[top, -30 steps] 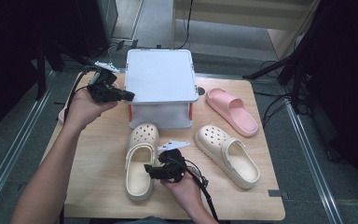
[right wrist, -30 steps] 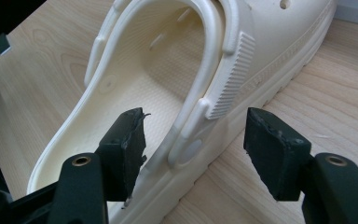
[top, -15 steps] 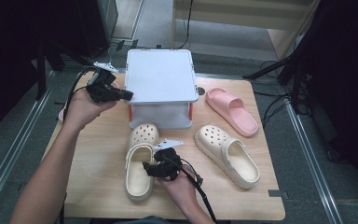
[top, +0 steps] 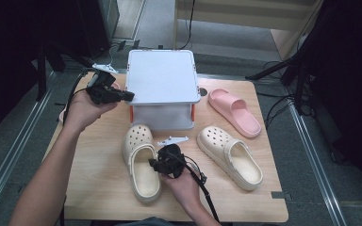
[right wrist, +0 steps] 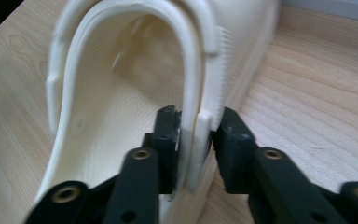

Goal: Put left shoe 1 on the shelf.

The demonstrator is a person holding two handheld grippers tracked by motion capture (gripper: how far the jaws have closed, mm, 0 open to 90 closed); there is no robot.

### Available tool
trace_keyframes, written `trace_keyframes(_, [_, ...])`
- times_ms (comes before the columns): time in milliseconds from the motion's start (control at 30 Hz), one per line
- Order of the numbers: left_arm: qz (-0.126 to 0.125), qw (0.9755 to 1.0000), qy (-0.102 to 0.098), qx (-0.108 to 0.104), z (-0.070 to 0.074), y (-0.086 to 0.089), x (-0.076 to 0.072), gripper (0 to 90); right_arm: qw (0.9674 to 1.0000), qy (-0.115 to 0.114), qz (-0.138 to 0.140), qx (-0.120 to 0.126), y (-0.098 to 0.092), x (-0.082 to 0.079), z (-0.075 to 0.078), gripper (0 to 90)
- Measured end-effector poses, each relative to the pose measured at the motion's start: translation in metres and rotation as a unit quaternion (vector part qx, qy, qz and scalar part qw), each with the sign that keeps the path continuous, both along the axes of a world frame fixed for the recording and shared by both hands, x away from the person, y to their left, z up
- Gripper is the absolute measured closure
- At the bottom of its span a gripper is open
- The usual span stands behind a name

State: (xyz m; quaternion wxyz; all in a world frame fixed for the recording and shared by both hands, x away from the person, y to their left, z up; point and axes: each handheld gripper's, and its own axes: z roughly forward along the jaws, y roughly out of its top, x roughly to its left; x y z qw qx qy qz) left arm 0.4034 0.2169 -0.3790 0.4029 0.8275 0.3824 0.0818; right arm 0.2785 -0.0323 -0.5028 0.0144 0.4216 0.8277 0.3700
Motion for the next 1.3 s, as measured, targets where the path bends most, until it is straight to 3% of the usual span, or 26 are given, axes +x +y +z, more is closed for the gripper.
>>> trace_keyframes(100, [0.003,1.0000,-0.004,0.008,0.001,-0.001,-0.002,87.8,0.9998,-0.017,-0.003,-0.005,-0.003,0.002,0.003,79.2])
trace_keyframes(367, [0.003,1.0000,-0.004,0.006,0.000,0.000,-0.001,87.8,0.9998,-0.016,-0.012,0.005,-0.011,0.008,0.012,79.8])
trace_keyframes(600, [0.001,1.0000,0.000,0.002,0.000,0.001,-0.001,87.7,0.9989,-0.036,-0.024,0.017,-0.020,0.013,0.032,80.0])
trace_keyframes(800, [0.003,1.0000,0.001,-0.001,0.000,0.001,-0.001,87.6,0.9981,-0.048,-0.029,0.024,-0.022,0.024,0.047,80.1])
trace_keyframes(933, [0.003,1.0000,0.002,-0.003,0.000,0.001,-0.001,87.5,0.9967,-0.068,-0.038,0.022,-0.023,0.035,0.055,80.1])
trace_keyframes(1100, [0.002,1.0000,0.002,-0.003,0.000,0.002,0.000,87.4,0.9955,-0.068,-0.063,0.019,-0.026,0.053,0.052,80.1])
trace_keyframes(1233, [0.001,1.0000,0.003,-0.005,0.000,0.002,0.000,87.4,0.9918,-0.087,-0.093,-0.002,-0.027,0.068,0.041,80.0])
trace_keyframes(1300, [0.001,1.0000,0.003,-0.005,0.000,0.002,0.000,87.4,0.9906,-0.086,-0.106,0.004,-0.028,0.074,0.037,80.0])
